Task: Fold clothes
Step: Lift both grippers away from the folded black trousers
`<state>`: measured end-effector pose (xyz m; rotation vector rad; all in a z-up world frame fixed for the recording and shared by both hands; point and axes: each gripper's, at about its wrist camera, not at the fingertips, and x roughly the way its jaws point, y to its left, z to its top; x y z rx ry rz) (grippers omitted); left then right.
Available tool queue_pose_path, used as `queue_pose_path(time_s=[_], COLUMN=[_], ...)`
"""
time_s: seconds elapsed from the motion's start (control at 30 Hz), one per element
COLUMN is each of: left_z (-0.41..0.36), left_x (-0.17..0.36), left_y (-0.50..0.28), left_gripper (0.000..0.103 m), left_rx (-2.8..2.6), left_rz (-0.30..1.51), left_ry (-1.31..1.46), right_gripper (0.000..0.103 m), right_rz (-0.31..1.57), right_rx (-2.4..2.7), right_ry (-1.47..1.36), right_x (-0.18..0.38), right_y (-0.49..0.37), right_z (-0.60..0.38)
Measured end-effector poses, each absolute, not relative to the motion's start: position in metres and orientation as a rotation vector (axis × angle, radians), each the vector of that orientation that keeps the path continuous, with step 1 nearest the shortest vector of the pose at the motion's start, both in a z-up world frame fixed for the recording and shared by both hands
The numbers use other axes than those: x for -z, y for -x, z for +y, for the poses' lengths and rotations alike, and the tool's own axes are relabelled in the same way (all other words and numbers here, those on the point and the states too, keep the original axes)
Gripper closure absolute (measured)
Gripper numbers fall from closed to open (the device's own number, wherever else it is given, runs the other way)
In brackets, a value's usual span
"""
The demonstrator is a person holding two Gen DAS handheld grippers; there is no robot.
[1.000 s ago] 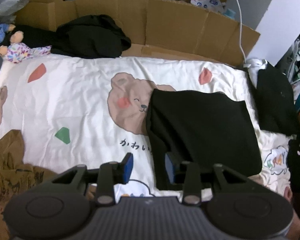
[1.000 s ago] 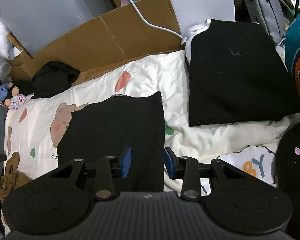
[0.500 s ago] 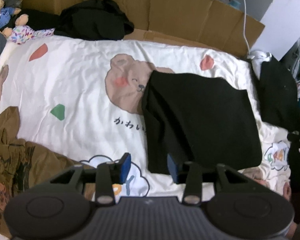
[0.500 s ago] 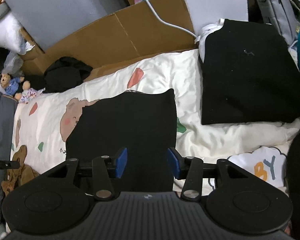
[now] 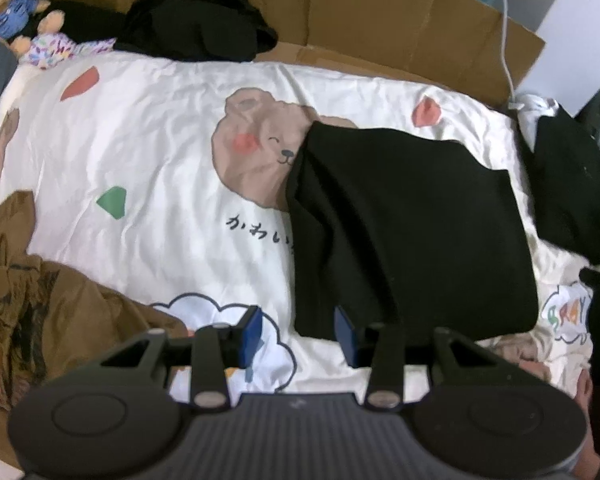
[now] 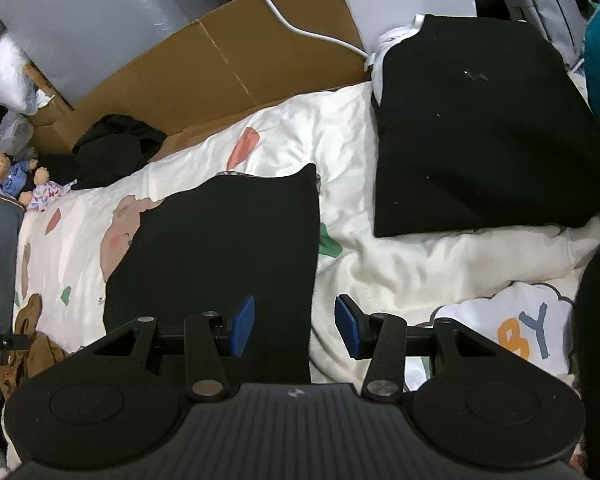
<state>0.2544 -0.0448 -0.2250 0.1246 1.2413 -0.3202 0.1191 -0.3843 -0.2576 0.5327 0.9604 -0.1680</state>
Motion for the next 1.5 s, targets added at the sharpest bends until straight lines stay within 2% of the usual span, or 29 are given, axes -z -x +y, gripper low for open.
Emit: queue_pose_path(time_s=[0.13, 0.4, 0.57, 1.0, 1.2, 1.5], left_z=[-0.047, -0.044, -0.046, -0.055, -0.057, -0.063], left_x=[0.235, 0.248, 0.259, 0.291, 0.291, 0.315], left_y=[-0.25, -0.253, -0.252, -0.252, -0.251, -0.257], left_gripper=[0.041, 0.041, 0.041, 0.04, 0.047, 0.047], left_rx=[0.307, 0.267, 0.278, 0.288, 0.29, 0.3], left_rz=[1.243, 1.257, 1.285, 1.325, 1.282, 1.303], left_ry=[-0.161, -0.153, -0.136, -0.108, -0.137, -0.128], right_gripper=[0.053, 0.051, 0.046, 0.046, 0.046, 0.046], right_rz=[0.986, 1.009, 1.015, 1.064, 1.069, 1.075], right_rx=[0.157, 0.17, 0.155, 0.151, 0.168, 0.137], right_ry=[-0.514, -0.529, -0.511, -0.491, -0.539, -0.542], right_x=[0.264, 0.278, 0.283, 0.301, 0.312, 0.325], right_y=[-0.122, -0.12, -0.121, -0.115, -0.111, -0.11], right_z=[-0.378, -0.381, -0.375, -0.367, -0.368, -0.358])
